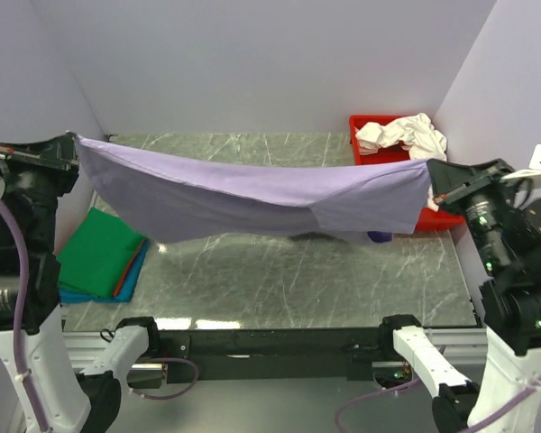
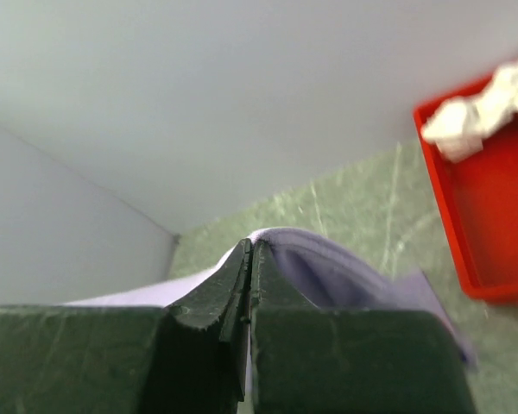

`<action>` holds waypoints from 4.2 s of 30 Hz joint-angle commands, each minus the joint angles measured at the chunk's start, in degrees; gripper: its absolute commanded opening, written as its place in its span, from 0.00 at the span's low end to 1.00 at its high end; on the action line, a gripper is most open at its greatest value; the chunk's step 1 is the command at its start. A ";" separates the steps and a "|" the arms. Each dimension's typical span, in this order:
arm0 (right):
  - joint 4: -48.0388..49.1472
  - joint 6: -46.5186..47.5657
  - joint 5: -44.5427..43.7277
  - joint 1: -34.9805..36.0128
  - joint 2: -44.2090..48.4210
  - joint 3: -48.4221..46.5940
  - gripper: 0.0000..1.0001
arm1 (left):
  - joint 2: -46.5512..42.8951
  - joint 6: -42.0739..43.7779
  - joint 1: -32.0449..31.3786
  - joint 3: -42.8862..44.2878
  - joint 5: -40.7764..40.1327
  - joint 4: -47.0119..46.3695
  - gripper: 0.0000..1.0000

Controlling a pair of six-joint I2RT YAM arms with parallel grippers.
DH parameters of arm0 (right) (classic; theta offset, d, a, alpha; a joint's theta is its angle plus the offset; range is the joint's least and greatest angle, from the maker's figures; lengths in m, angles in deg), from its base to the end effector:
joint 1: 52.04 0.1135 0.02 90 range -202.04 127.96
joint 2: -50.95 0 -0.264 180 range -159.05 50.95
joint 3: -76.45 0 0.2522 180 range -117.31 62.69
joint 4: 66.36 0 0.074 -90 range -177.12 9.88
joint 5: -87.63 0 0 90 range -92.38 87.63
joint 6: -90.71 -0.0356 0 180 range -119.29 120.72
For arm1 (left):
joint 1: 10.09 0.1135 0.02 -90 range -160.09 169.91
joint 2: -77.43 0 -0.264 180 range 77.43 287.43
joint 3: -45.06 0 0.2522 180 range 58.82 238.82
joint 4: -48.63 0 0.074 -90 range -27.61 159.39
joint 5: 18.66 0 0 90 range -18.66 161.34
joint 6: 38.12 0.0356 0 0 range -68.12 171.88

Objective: Fold and stack the t-shirts
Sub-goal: Flatten the tshirt out

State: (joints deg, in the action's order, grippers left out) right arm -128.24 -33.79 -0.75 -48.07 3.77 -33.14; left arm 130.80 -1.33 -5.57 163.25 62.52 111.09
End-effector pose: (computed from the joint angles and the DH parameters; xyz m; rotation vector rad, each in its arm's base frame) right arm 0.0667 0.0056 0.5317 0.3962 1.5378 0.5492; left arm 0.0782 0.0117 0.5581 -0.8581 1.2985 -0.5574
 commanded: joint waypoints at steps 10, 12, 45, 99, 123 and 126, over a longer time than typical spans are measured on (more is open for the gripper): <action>19.45 -1.00 5.49 -0.62 -13.36 0.39 0.00 | 16.03 0.39 0.14 -0.46 0.73 -13.18 0.00; 23.22 -2.06 5.22 -0.89 -20.03 -2.51 0.00 | 21.05 0.39 0.50 4.53 1.95 -14.34 0.00; 41.18 -9.63 21.75 -6.87 -36.14 27.08 0.00 | 29.96 -9.46 10.25 -39.18 15.51 -39.84 0.00; 33.09 -11.11 3.29 -5.81 -22.25 69.82 0.43 | 5.35 -11.21 8.14 -75.07 2.67 -36.84 0.01; 17.10 -8.31 9.36 -5.81 0.57 66.66 0.00 | 6.31 -12.00 7.79 -74.80 1.00 -36.05 0.00; 13.41 -7.43 10.23 -5.81 5.23 64.82 0.00 | 6.14 -12.09 7.62 -75.33 1.00 -36.14 0.01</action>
State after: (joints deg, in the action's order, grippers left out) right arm -109.97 -42.84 8.26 -54.15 4.87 35.47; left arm 137.16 -12.76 2.41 87.34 64.92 74.88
